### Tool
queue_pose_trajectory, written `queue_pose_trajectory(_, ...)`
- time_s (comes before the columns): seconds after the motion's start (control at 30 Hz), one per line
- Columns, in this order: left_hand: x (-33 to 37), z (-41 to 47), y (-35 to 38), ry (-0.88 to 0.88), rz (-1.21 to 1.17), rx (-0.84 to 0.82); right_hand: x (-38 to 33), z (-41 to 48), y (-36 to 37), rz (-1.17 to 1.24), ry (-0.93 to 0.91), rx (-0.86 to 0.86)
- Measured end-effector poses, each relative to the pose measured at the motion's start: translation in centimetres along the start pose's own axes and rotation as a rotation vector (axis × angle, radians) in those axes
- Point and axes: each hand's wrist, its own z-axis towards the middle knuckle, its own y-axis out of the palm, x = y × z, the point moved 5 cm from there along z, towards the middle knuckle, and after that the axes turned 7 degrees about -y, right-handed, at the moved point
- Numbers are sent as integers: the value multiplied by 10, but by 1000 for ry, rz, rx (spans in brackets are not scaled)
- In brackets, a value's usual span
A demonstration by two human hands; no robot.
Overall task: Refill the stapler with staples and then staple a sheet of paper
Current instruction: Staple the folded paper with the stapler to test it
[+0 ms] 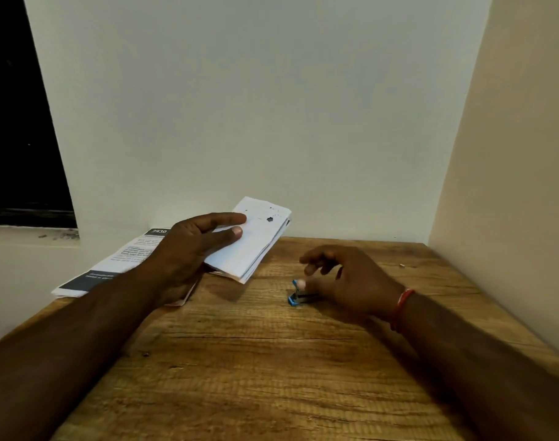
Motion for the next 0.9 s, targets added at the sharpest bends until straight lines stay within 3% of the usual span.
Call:
queue_pose_trajectory(0.07,-2,3,-3,1,-15,9,4,-2,8,-86,-8,-99)
queue_pose_trajectory(0.23,-5,7,-3,21,7,15,11,0,7,-151,-12,-146)
queue_pose_trajectory(0.43,-7,6,0,51,54,11,10,3,6,-159,-28,-62)
queue_pose_trajectory(0.5,-3,1,-1,70,85,13,7,3,2,53,-1,6)
queue_pose_trajectory(0.63,2,-3,-4,149,230,46,1,3,4,719,172,73)
queue_pose_trajectory(0.9,5,-11,3,215,274,50,-18,-4,21,908,203,-51)
